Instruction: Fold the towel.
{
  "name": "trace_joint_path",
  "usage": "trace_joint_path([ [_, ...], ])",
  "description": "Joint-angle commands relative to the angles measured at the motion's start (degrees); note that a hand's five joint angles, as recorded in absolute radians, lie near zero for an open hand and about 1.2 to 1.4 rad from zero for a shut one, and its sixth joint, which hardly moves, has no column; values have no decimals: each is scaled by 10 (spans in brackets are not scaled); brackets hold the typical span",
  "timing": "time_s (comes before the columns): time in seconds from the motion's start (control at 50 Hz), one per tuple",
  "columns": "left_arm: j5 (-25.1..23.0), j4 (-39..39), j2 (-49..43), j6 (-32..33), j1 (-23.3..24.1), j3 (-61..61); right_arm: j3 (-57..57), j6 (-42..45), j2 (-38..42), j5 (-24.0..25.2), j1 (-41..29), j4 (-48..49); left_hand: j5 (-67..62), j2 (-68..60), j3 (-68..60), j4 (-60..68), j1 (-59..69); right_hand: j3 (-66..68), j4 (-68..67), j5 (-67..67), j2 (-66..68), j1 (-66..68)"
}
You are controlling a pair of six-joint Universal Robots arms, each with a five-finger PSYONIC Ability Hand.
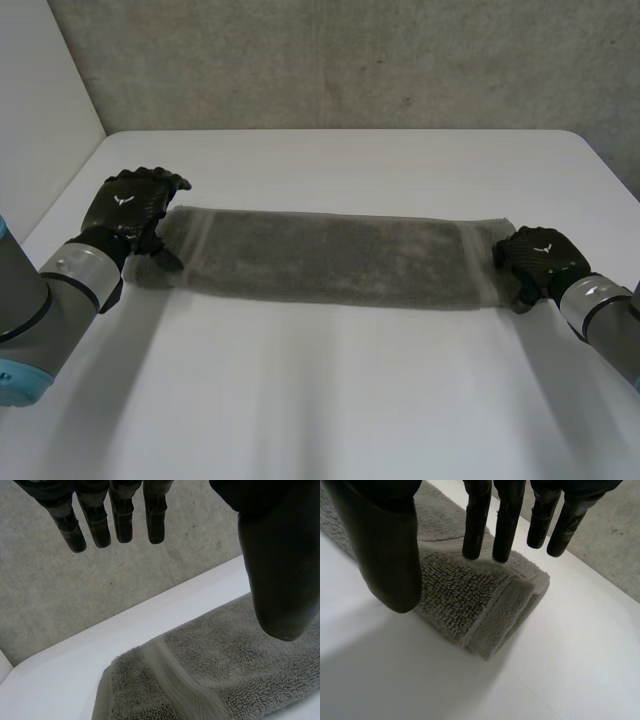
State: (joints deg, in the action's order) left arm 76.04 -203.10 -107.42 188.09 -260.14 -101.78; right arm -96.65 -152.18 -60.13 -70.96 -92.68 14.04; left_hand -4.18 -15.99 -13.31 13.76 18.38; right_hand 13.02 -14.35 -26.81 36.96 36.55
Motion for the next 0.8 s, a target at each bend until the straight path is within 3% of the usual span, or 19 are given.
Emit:
trace_joint_path([
  [0.02, 1, -12, 0, 0, 0, -3, 10, 11, 27, 1, 0, 14, 3, 21, 33, -38, -45, -30, 44, -250, 248, 252],
  [0.04, 1, -12, 0, 0, 0, -3, 14, 24, 32, 0, 1, 12, 3, 21, 33, -38, -45, -30, 44, -384, 383, 387],
  [0.08, 2, -17, 0, 1, 0, -7, 15, 34, 32, -1, 7, 10, 4, 22, 33, -38, -46, -30, 44, -431, 430, 434],
  [0.32, 2, -19, -2, 1, -2, -8, 17, 53, 27, 2, 85, -9, 6, 24, 33, -38, -48, -30, 44, -432, 430, 434],
  [0.42, 2, -19, -1, 1, -5, -8, 37, 65, 19, 28, 136, -38, 9, 27, 33, -38, -51, -30, 44, -432, 430, 434],
  [0.46, 3, -20, 0, 1, -8, -7, 79, 82, 6, 62, 181, -78, 11, 29, 33, -38, -53, -30, 44, -432, 430, 434],
  [0.54, 3, -19, 1, 1, -10, -7, 128, 100, -10, 78, 195, -122, 9, 27, 33, -38, -51, -30, 44, -432, 430, 434],
  [0.64, 3, -20, 2, 1, -11, -7, 192, 98, -43, 79, 171, -169, 9, 27, 33, -38, -51, -30, 44, -432, 430, 434],
  [0.7, 3, -20, 2, 1, -11, -8, 219, 94, -68, 73, 122, -178, 11, 29, 33, -38, -53, -30, 44, -432, 430, 434],
  [0.74, 4, -20, 2, 1, -11, -8, 229, 88, -74, 72, 82, -177, 11, 29, 33, -38, -53, -30, 44, -432, 430, 434],
  [0.78, 4, -19, 2, 1, -11, -8, 260, 84, -69, 54, -41, -174, 11, 29, 33, -38, -53, -30, 44, -432, 430, 434],
  [0.8, 4, -19, 2, 1, -11, -8, 260, 84, -69, 54, -42, -174, 11, 29, 33, -38, -53, -30, 44, -432, 430, 434],
])
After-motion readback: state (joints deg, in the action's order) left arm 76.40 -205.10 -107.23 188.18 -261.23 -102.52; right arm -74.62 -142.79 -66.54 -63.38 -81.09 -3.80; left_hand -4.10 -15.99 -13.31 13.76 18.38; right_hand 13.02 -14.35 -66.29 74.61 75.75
